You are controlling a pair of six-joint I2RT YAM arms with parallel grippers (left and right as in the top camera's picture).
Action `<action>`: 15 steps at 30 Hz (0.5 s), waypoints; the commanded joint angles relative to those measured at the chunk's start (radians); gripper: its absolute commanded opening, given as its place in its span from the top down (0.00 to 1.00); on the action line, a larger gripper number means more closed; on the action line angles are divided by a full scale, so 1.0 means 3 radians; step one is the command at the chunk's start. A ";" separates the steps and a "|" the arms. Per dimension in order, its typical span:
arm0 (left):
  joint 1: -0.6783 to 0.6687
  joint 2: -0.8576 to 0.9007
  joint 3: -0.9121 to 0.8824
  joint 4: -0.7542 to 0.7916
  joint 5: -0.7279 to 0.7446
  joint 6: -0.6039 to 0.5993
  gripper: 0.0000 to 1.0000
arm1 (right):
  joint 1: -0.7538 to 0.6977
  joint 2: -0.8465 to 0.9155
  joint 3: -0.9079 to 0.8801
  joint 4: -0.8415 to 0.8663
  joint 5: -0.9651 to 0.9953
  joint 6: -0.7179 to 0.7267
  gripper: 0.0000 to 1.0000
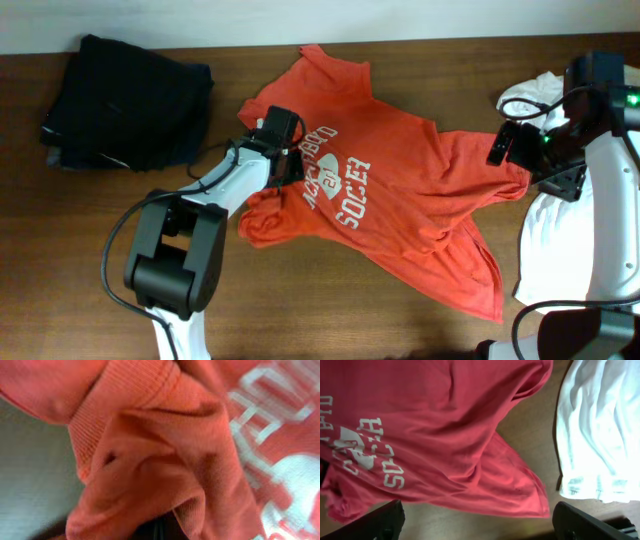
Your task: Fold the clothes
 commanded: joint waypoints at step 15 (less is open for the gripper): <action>-0.0150 -0.0687 0.0304 -0.1553 -0.0242 0.0444 0.55 | 0.0018 -0.0037 0.0028 -0.0001 -0.0017 -0.0025 0.02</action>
